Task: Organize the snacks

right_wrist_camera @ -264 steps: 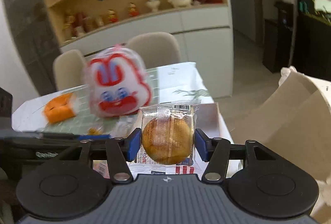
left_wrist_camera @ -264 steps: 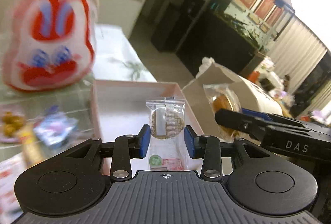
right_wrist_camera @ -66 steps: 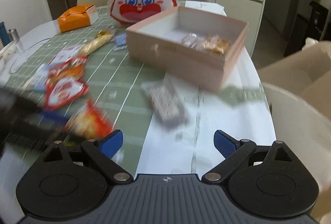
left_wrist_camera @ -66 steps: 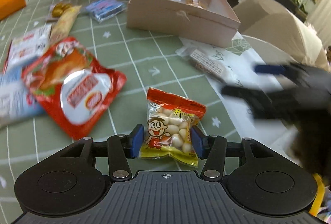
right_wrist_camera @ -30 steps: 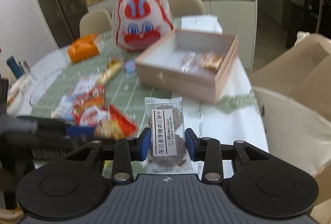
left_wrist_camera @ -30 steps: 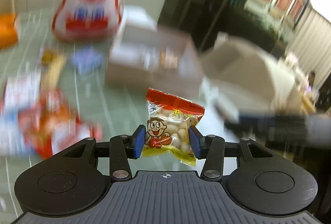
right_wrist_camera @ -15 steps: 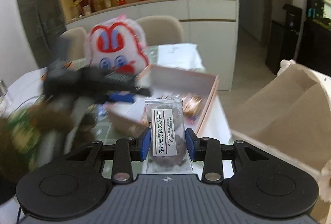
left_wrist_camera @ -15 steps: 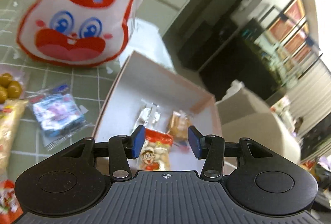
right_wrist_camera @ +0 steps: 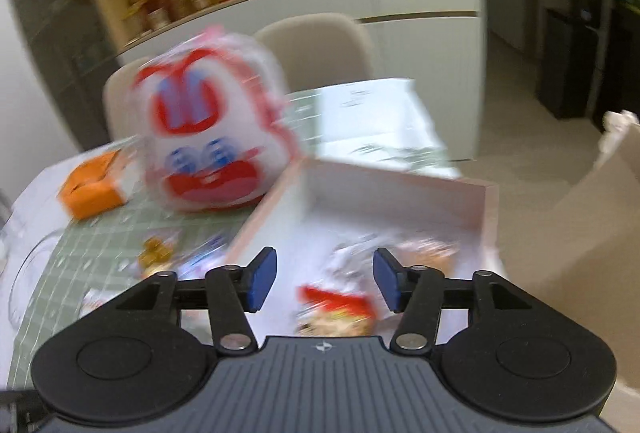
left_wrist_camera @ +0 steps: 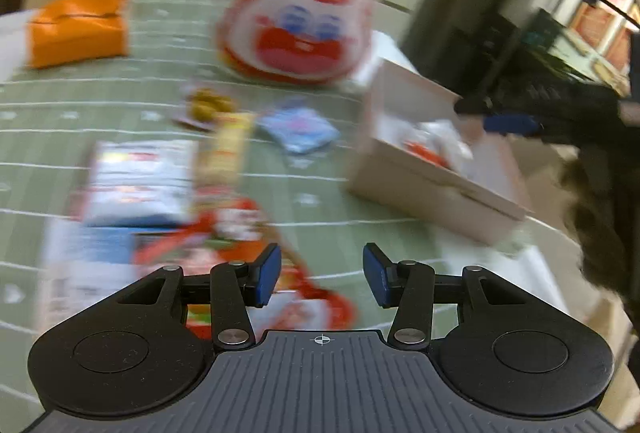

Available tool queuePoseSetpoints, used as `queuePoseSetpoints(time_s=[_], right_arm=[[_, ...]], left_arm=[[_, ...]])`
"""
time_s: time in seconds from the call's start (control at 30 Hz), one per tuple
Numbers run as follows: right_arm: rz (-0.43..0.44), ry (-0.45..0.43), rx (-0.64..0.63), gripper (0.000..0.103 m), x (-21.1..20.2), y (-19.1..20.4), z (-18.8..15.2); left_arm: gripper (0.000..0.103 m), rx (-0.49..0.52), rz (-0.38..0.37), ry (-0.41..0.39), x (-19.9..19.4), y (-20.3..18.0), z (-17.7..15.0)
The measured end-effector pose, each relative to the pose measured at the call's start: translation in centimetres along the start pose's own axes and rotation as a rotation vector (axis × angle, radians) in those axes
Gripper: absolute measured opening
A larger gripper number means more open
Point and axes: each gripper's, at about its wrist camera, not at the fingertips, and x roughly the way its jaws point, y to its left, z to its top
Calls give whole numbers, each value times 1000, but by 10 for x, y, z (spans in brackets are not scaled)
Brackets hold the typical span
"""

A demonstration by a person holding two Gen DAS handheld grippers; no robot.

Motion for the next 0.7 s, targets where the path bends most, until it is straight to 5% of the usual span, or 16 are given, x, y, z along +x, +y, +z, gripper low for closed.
queuePoseSetpoints(time_s=[0.13,0.27,0.4,0.47,0.7], right_arm=[[175,78,-119,72,7,53,-38],[290,186,-179,73,28,97,-79],[321,270,-200,75,48,122,-103],[300,240,-250,76,46,129,-112],[272,253,-227,39,15,102,-118]], left_arm=[[51,-105,94,-68,-19,41,-2],[51,-213,145,-46,-17,73,-3],[51,-228,134,3,-10,79,-9],[50,-222,111,26,-8,73,-13],[50,-152,-14,86,9,35,-20]])
